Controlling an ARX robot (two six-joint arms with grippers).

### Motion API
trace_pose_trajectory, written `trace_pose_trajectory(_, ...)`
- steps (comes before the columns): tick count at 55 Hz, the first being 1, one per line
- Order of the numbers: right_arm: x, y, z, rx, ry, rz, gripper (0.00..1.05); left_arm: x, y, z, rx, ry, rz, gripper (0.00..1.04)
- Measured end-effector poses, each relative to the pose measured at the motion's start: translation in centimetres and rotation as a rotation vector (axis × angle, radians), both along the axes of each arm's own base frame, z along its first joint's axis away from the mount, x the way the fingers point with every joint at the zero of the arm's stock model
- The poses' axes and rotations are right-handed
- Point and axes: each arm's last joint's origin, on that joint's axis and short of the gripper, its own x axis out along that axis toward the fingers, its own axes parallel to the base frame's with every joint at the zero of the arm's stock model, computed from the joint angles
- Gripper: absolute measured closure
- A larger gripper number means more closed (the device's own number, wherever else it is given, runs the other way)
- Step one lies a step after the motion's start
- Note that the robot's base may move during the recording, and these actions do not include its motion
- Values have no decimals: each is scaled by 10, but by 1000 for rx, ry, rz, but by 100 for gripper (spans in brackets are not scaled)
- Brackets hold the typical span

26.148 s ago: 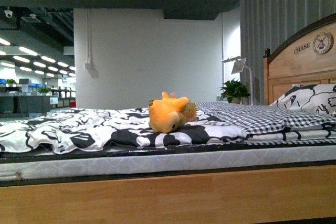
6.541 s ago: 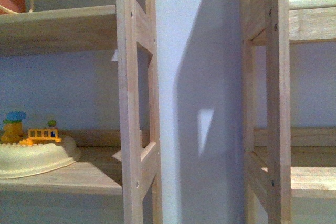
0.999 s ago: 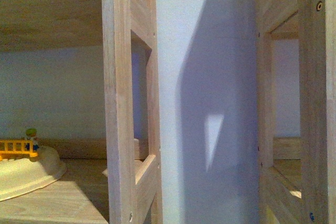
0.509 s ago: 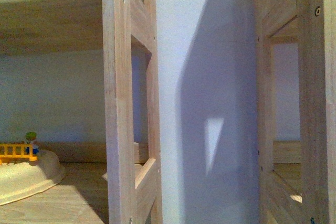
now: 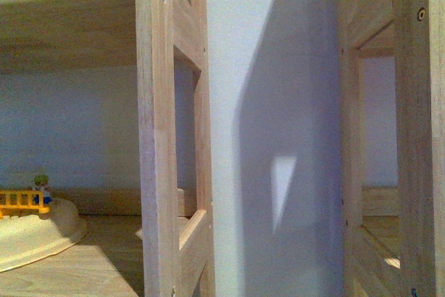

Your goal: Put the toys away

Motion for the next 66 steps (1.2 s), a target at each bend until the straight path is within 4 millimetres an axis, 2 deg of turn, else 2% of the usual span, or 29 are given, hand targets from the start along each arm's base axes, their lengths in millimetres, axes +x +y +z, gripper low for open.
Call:
trace_pose_trajectory(28,0,0,-35,-1,-1,0,101,0,0,0,0,0,0,6)
trace_pose_trajectory(55,0,0,-53,-1,-1,0,101,0,0,0,0,0,0,6)
trace_pose_trajectory(59,-1,0,-60,-1,-6,1,101,0,0,0,0,0,0,6)
trace_pose_trajectory(66,-1,0,-59,-1,-13,0,101,0,0,0,0,0,0,6)
